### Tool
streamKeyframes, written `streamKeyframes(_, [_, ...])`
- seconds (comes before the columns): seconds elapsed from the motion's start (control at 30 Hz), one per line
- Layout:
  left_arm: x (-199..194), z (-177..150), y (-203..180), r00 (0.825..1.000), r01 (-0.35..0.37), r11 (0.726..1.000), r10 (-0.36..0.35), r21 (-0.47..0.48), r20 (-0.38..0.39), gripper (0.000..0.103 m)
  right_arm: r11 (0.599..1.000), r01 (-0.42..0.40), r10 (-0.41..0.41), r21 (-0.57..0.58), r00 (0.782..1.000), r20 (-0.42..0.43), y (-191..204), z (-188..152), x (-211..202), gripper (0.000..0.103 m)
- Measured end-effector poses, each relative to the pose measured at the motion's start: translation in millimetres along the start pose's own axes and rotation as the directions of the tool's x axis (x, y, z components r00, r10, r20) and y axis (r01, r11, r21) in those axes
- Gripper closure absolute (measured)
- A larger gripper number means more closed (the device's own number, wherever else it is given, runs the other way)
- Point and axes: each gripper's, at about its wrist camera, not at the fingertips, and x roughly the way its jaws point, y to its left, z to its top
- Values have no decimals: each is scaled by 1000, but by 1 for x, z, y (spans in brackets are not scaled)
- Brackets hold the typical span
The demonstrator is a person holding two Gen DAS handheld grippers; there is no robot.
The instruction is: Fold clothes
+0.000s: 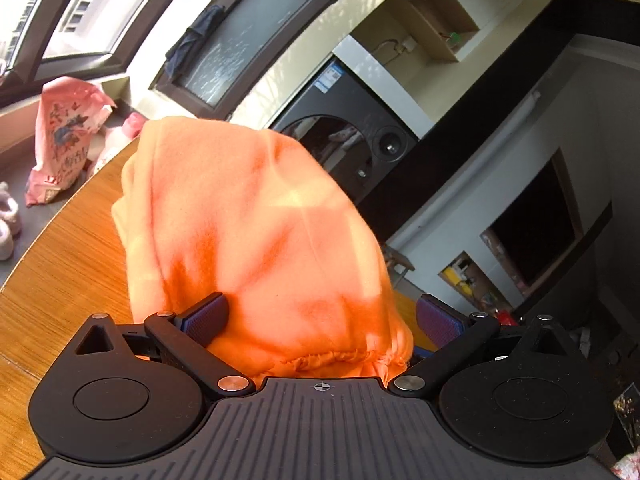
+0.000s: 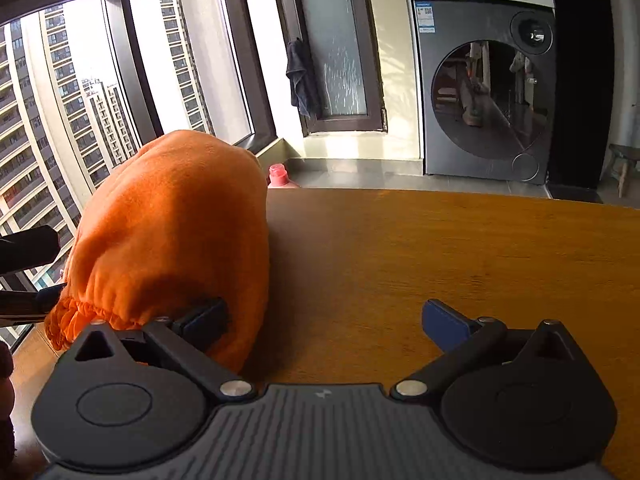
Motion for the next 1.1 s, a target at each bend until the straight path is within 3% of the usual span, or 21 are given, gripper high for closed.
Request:
streamKeyframes(0.13, [-38,-25,-32,981,-161,984,152,74,118,0,998,-58,55,17,989,134,-5,-11,-28,0])
streamKeyframes(0.27, [-42,-46,-50,960,-275,954,268,116,79,0,996,-80,83,-28,986,142,2,-24,-48,0])
streamKeyframes(0.37, [-45,-62,-64,934,-357,922,353,150,52,0,995,-91,95,-49,992,89,6,-34,-60,0])
streamKeyframes(0.5, [-50,-83,-82,886,-458,867,463,198,22,0,997,-62,61,-44,998,-31,3,-47,-75,0])
streamKeyframes(0.67, [-50,-105,-100,809,-565,780,587,270,-3,0,998,-29,27,-48,999,-40,-3,-57,-93,0])
streamKeyframes(0.8, [-39,-112,-101,747,-624,702,665,343,-4,0,995,4,-15,-100,994,-111,3,-54,-84,0])
streamKeyframes(0.9, [-37,-110,-100,731,-646,689,682,330,6,0,981,56,-81,-185,988,-133,15,-54,-77,0])
streamKeyframes(1.1, [-34,-107,-101,710,-673,670,704,313,20,0,981,25,-52,-191,989,-139,14,-51,-73,0])
